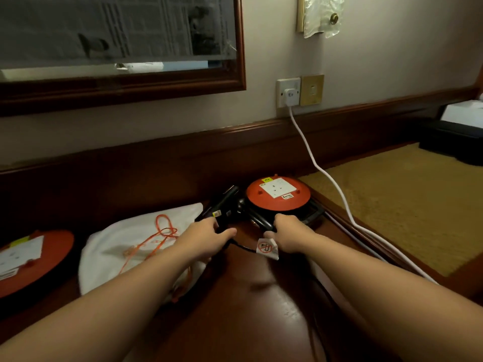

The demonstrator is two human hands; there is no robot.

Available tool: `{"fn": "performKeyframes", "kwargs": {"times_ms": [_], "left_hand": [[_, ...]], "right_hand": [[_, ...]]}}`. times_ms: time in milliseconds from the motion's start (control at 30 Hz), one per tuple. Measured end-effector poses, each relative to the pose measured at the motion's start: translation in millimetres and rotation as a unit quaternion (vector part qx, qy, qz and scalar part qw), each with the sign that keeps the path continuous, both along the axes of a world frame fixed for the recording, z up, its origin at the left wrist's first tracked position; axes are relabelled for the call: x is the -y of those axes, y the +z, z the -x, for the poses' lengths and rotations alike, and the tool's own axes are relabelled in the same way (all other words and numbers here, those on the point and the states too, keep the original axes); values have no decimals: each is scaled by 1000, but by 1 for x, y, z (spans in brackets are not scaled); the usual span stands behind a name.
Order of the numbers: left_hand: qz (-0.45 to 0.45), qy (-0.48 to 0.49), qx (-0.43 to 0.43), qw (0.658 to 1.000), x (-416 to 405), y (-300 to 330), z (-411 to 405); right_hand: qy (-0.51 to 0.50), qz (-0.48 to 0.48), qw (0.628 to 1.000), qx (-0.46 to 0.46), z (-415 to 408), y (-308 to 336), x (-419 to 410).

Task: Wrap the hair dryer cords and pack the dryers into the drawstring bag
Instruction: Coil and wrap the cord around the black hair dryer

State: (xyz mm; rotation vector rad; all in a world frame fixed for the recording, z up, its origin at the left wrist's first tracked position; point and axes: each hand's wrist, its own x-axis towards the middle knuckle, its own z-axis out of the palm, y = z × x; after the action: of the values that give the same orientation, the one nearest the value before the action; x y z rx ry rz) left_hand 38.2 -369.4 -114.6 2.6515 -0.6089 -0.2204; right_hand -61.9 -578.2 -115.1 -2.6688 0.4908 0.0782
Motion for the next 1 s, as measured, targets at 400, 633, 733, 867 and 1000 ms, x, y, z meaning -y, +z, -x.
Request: {"fn": "performKeyframes", "kwargs": {"times_ms": [400, 633, 733, 867, 1000], "left_hand": [[-47, -13, 116, 992, 5, -9, 29], [130, -21, 138, 982, 9, 19, 33], [169, -28, 170, 970, 20, 33, 22], [87, -69, 60, 992, 31, 44, 0], [72, -111, -11, 991, 17, 38, -11]], "right_hand": [[-9, 17, 987, 161, 13, 97, -25], [7, -72, 980, 184, 20, 115, -38], [22, -126, 975, 180, 23, 121, -44], [11, -239, 951, 196, 25, 131, -45], [4, -325, 920, 219, 37, 132, -43]]}}
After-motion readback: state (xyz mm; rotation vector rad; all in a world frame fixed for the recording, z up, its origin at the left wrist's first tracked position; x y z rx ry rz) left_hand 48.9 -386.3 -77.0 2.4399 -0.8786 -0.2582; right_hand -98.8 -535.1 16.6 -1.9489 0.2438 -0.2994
